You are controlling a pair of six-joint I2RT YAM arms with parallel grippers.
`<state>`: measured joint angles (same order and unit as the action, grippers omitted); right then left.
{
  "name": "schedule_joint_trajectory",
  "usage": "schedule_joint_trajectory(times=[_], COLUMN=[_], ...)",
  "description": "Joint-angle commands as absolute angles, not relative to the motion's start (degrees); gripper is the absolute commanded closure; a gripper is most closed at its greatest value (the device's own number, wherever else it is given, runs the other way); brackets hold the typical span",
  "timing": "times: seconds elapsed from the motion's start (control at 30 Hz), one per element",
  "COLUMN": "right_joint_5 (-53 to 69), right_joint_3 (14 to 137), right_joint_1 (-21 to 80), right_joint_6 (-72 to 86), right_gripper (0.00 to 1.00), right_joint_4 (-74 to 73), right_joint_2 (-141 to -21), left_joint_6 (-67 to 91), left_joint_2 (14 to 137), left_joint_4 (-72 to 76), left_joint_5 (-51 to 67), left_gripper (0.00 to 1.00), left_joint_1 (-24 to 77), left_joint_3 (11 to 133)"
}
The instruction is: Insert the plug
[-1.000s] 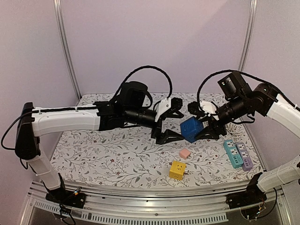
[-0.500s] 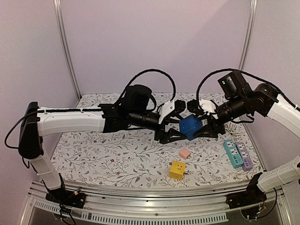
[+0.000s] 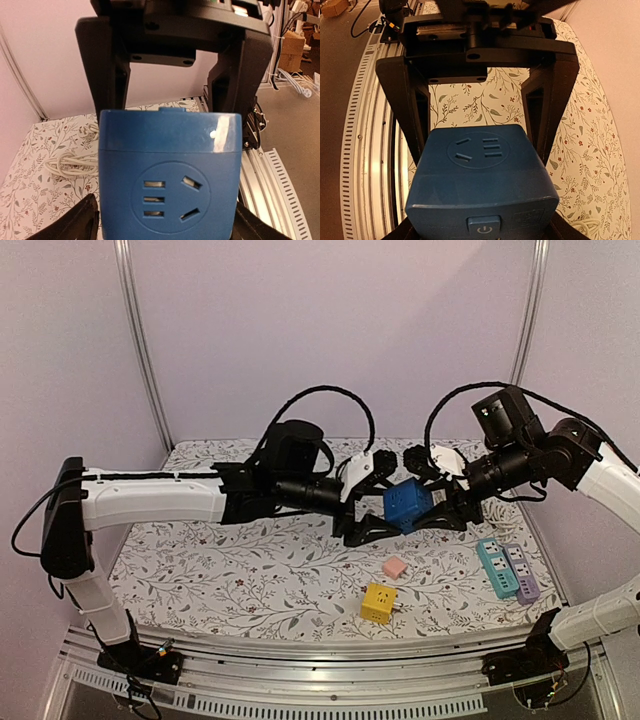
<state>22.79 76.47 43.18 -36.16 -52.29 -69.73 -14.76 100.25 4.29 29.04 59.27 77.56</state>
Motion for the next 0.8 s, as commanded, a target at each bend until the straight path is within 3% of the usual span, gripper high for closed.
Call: schedule_joint_trajectory(times=[0.0,0.27,0.3,0.4,0.43,0.47,0.53,0.57,0.6,0.77], right_joint_5=[23.71,23.19,23.12,22.44,22.07,21.79,21.02,20.01,19.29,16.08], right_joint_3=[77.52,78.0,77.96,77.75,77.41,76.97,75.83,75.15,74.73,74.27], right_joint_1=[43.74,43.81,43.9,44.2,44.21,44.21,44.27,44.26,44.22,44.24], right_joint_6=[-35.17,-35.17,-35.01,-34.44,-33.99,-32.85,-31.27,-29.57,-28.77,-22.81], right_gripper=[1.0,1.0,1.0,1.0,0.95,0.89,0.43,0.08,0.02,0.01], right_joint_4=[-51.55,-52.03,-52.14,-51.64,-50.58,-49.34,-46.22,-44.36,-43.18,-41.8], right_joint_2=[-68.64,-68.64,-68.69,-68.89,-68.75,-68.39,-67.02,-66.14,-65.51,-64.16], left_joint_6=[-14.81,-15.05,-14.83,-14.69,-14.72,-14.62,-14.62,-14.42,-14.36,-13.11], left_joint_2=[99.5,98.89,98.74,98.36,98.27,98.07,97.49,97.24,96.88,95.59], left_joint_4=[7.38,9.95,10.75,11.43,11.43,11.43,11.69,12.28,12.76,15.11], left_joint_5=[28.6,30.49,30.91,31.77,31.69,31.57,31.28,31.01,30.76,30.07], left_gripper=[0.18,0.4,0.46,0.83,0.95,1.0,1.0,1.0,1.0,1.0], left_joint_1=[60.09,60.56,60.62,60.64,60.64,60.64,60.67,60.65,60.64,60.64], left_joint_3=[76.55,74.96,74.63,73.89,73.77,73.56,72.92,72.49,72.09,70.24])
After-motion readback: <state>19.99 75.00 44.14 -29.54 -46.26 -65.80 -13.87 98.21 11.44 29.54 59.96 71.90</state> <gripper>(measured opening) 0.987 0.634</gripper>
